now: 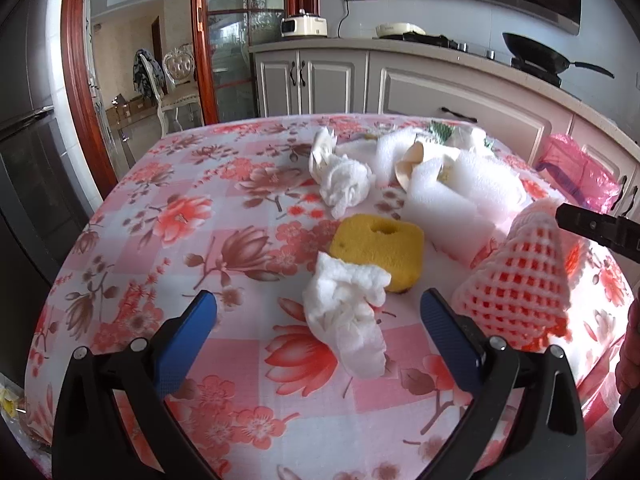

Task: Collect trash
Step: 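Grasp the crumpled white tissue with the left tool while the right tool grasps the pink foam net, then carry tissue and foam net to the pink-bagged bin and release both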

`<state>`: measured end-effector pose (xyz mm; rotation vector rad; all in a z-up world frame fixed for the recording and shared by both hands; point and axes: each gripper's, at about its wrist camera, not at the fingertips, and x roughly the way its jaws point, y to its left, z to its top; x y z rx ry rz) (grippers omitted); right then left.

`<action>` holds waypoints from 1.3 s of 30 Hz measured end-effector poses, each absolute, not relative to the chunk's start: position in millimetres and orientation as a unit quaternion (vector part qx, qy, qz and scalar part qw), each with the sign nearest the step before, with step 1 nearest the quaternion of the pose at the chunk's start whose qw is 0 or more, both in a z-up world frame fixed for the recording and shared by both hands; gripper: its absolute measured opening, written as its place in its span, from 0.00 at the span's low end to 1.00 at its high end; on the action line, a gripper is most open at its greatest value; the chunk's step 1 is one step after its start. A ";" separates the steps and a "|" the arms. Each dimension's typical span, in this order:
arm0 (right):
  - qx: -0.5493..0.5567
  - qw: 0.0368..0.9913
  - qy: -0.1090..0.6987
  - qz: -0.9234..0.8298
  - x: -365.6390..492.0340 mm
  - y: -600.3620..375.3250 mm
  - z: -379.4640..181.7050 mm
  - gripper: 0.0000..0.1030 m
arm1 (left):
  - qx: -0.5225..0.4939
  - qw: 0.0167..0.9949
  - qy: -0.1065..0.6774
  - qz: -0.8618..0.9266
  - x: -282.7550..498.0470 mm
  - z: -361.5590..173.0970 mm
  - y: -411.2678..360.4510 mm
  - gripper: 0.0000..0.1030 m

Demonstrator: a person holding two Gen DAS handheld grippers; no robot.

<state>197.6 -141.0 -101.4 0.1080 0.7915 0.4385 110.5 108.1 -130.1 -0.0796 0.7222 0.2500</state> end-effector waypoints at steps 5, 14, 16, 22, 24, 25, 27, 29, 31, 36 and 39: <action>0.055 0.885 0.407 0.219 196.2 -142.5 -118.2 0.66 | -0.047 0.921 0.370 0.115 117.7 -142.3 112.5 0.84; 0.043 0.890 0.390 0.234 190.3 -141.5 -114.8 0.49 | -0.036 0.922 0.377 0.087 127.3 -149.0 107.8 0.43; 0.039 0.892 0.384 0.236 187.2 -142.3 -113.1 0.45 | -0.033 0.922 0.378 0.080 125.4 -150.8 104.7 0.36; 0.025 0.896 0.373 0.239 177.1 -143.5 -112.8 0.37 | 0.001 0.929 0.362 0.071 116.6 -148.6 92.2 0.24; 0.024 0.899 0.365 0.240 172.3 -145.7 -110.2 0.36 | 0.005 0.932 0.356 0.071 113.4 -146.4 89.7 0.22; 0.024 0.901 0.361 0.240 170.1 -147.1 -108.4 0.36 | 0.007 0.934 0.351 0.071 110.9 -144.0 88.1 0.22; 0.026 0.904 0.353 0.239 166.4 -150.9 -104.5 0.36 | 0.012 0.938 0.339 0.073 105.6 -138.7 85.0 0.22; 0.030 0.908 0.343 0.237 162.9 -156.1 -99.8 0.36 | 0.014 0.943 0.325 0.075 99.8 -131.1 82.9 0.22; 0.036 0.911 0.337 0.234 159.9 -161.7 -96.3 0.36 | 0.016 0.946 0.313 0.077 95.0 -124.2 80.6 0.22; 0.052 0.918 0.323 0.226 153.7 -177.1 -88.2 0.36 | 0.019 0.955 0.285 0.075 83.8 -104.7 72.2 0.22; 0.060 0.922 0.316 0.218 151.5 -187.5 -84.2 0.36 | 0.027 0.959 0.275 0.068 80.7 -95.2 64.0 0.22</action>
